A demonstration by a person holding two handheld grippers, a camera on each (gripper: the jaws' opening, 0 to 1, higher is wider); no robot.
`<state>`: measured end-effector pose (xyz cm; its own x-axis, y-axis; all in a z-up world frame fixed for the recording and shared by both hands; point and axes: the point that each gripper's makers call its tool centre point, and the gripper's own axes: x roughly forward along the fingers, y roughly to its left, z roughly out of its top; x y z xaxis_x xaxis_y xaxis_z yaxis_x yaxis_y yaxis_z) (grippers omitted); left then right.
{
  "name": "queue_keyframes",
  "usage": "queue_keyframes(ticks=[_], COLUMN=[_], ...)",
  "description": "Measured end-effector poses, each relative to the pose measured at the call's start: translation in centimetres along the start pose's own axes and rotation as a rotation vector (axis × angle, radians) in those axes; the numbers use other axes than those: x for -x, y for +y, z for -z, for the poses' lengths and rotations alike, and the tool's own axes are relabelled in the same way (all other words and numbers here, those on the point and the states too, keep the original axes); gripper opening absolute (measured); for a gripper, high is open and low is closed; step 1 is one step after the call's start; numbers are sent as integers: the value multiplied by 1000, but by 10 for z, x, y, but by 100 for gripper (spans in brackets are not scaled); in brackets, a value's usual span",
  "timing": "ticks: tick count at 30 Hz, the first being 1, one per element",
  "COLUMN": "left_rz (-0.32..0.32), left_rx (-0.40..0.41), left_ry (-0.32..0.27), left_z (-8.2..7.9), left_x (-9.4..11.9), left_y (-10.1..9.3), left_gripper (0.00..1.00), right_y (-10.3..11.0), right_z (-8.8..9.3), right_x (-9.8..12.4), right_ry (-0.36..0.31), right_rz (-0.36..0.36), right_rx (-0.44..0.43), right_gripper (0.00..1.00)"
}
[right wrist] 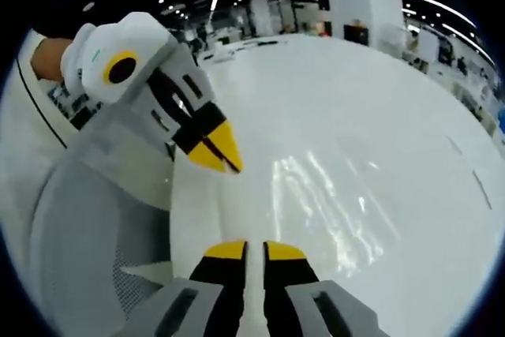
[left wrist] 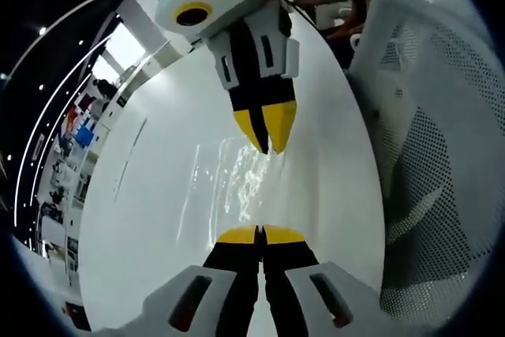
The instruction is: Open the resealable bag by pulling the two sides of the seal apart until the entire bag opening is separated and visibly accessible.
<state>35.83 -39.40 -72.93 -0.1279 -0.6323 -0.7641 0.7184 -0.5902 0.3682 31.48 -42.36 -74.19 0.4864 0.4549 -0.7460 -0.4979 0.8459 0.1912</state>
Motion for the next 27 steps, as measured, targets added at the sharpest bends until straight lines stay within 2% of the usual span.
queue_keyframes(ticks=[11, 14, 18, 21, 23, 27], left_rz=[8, -9, -1, -11, -19, 16], left_rx=[-3, -13, -10, -17, -30, -68], left_ry=[-10, -22, -19, -35, -67, -84], left_z=[-1, -2, 0, -5, -13, -21], left_x=[-1, -1, 0, 2, 4, 4], left_y=[-3, -1, -2, -1, 1, -8], left_gripper=[0, 8, 12, 18, 20, 17], right_y=[1, 1, -1, -1, -1, -3], right_z=[3, 4, 5, 4, 4, 3], right_x=[-4, -4, -5, -4, -5, -6], right_ry=[23, 28, 35, 34, 36, 43], right_rz=[7, 9, 14, 16, 20, 29], right_rx=[13, 10, 8, 5, 8, -3], right_gripper=[0, 0, 0, 0, 0, 0])
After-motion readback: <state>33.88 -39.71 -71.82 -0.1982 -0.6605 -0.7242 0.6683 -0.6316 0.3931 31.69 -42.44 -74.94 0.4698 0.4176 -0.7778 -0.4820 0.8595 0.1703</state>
